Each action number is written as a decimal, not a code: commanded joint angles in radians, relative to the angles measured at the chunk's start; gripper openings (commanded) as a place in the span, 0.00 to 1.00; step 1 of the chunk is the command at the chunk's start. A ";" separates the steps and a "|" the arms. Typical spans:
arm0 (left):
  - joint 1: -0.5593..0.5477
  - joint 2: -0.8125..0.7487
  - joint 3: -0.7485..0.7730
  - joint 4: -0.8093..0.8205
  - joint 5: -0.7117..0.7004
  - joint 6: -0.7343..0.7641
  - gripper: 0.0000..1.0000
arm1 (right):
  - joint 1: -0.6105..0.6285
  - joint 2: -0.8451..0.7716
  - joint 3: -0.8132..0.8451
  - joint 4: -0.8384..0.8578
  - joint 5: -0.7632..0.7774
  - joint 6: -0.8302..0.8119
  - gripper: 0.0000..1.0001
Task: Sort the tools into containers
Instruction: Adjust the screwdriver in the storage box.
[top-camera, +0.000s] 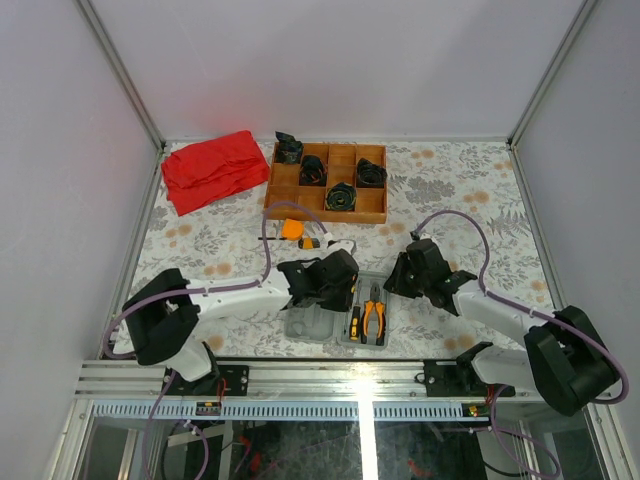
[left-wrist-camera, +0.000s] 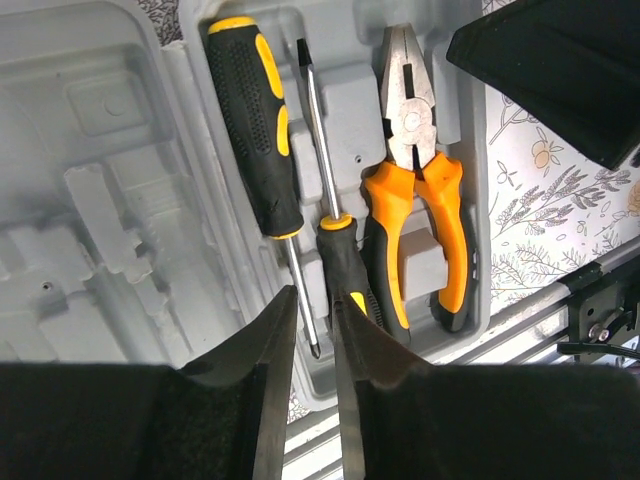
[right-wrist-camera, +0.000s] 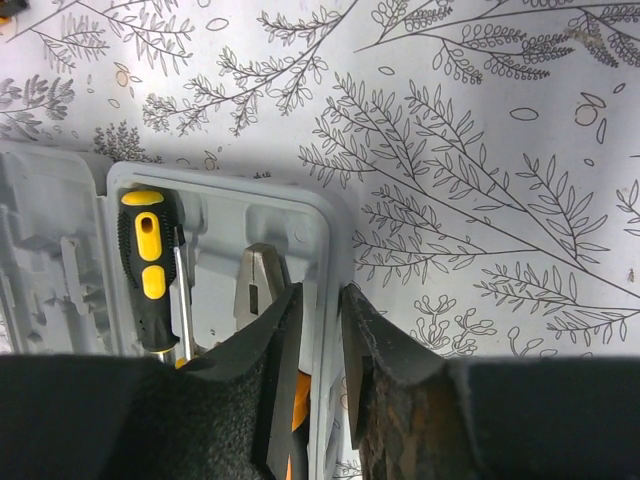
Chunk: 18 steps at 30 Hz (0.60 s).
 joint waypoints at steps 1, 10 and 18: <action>0.000 0.041 0.041 0.028 0.027 -0.004 0.20 | -0.002 -0.040 0.016 0.005 0.005 -0.010 0.31; -0.015 0.076 0.037 0.056 0.031 -0.018 0.21 | -0.003 -0.058 0.065 -0.028 0.013 -0.032 0.34; -0.022 0.079 0.035 0.093 0.052 -0.024 0.21 | -0.002 -0.103 0.093 -0.070 0.037 -0.043 0.35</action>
